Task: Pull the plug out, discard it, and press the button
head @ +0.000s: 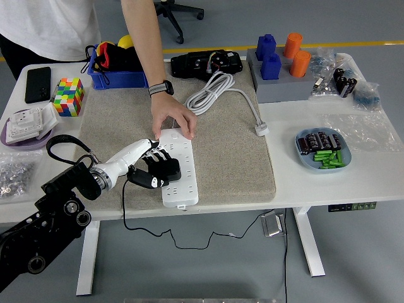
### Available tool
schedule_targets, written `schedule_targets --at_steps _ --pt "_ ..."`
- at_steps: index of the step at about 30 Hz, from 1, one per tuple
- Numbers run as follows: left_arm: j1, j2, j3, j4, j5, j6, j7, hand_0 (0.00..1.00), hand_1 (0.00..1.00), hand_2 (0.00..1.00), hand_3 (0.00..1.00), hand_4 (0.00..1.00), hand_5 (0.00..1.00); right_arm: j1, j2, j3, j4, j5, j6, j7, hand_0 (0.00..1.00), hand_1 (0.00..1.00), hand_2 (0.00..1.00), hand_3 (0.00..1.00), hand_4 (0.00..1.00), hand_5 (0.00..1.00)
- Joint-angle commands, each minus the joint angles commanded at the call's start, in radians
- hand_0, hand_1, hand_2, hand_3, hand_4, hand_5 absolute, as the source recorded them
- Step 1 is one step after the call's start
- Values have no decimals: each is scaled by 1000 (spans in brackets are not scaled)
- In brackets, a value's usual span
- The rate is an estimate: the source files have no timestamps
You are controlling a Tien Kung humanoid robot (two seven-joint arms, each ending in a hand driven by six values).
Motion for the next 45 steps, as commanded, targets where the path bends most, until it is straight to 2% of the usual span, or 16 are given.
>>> schedule_targets --at_steps 12,18,20,26,29,30,35,36,41,42,45 --pt "4 7 -51 -22 -18 5 -25 403 317 349 528 667 2 -1 0 -2 0 0 0 0 756 705 717 728 773 644" --pt "-7 0 -101 -8 -56 4 -30 407 317 346 523 661 2 1 -1 -7 0 2 0 0 756 705 717 729 773 646" --pt "-13 -4 -130 8 -52 10 -35 407 317 346 523 661 2 3 -1 -7 0 2 0 0 756 705 717 729 773 646" --pt "-39 -9 -219 115 -7 31 -39 416 320 346 526 659 2 3 -4 -11 -1 2 0 -1 756 705 717 728 773 647" --pt "-44 -11 -238 166 14 29 -29 416 320 346 526 659 2 2 -4 -11 -1 2 0 -1 756 705 717 728 773 647" --pt "-43 -12 -241 179 14 29 -26 444 343 369 550 653 2 2 -4 -11 -1 2 1 -1 756 705 717 728 773 646" --pt "-34 -15 -235 211 6 29 -27 444 343 369 550 653 2 0 -5 -11 -1 2 1 -1 756 705 717 728 773 646" --pt "-33 -16 -233 213 6 29 -28 581 451 464 577 688 2 -1 -5 -11 -1 2 1 -1 756 705 717 728 773 646" --pt "-30 -17 -222 213 -2 34 -39 581 451 464 577 688 2 -2 -4 -9 0 1 1 -1 756 705 717 728 773 646" --pt "-30 -16 -221 214 -2 34 -40 634 584 569 621 745 2 -2 -4 -9 0 1 1 -1 756 705 717 728 773 646" --pt "-31 -14 -223 218 -3 23 -36 634 584 569 621 745 2 -2 -3 -8 1 2 1 -1 756 705 717 728 773 646"
